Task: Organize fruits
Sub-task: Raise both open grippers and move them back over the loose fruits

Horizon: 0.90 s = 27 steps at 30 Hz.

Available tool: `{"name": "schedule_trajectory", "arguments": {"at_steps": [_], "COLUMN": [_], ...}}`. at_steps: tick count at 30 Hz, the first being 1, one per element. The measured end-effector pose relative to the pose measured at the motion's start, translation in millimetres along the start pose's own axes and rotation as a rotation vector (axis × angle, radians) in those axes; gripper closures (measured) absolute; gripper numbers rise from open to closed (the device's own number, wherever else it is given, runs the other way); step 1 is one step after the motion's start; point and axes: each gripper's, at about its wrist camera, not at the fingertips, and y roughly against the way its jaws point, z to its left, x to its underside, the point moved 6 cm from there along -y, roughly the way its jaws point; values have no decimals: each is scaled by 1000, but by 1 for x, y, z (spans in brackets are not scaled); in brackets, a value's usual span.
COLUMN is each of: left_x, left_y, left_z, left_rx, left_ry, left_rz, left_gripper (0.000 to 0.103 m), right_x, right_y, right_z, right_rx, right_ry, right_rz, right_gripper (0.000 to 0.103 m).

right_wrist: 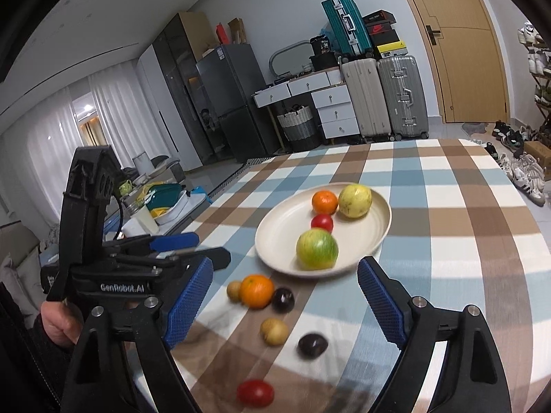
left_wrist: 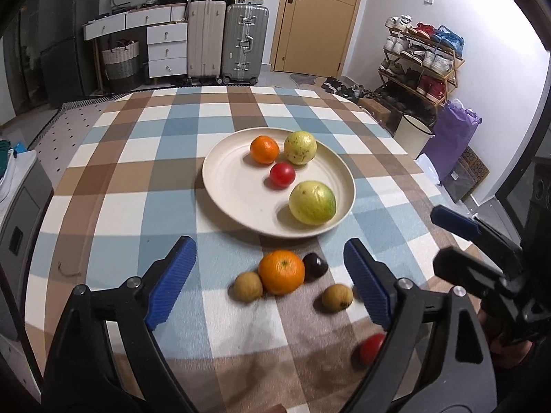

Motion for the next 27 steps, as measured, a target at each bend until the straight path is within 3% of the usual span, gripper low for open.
{"name": "schedule_trajectory", "arguments": {"at_steps": [4, 11, 16, 27], "left_x": [16, 43, 61, 77], "left_y": [7, 8, 5, 2], "left_z": [3, 8, 15, 28], "left_rx": [-18, -32, -90, -92], "left_ry": [12, 35, 26, 70], "left_rz": [-6, 16, 41, 62], "left_gripper": [3, 2, 2, 2], "right_x": [24, 59, 76, 105], "right_y": [9, 11, 9, 3], "right_z": [7, 16, 23, 32], "right_rx": [-1, 2, 17, 17], "right_ry": [-2, -4, 18, 38], "right_rz": [14, 73, 106, 169], "right_gripper": [15, 15, 15, 17]}}
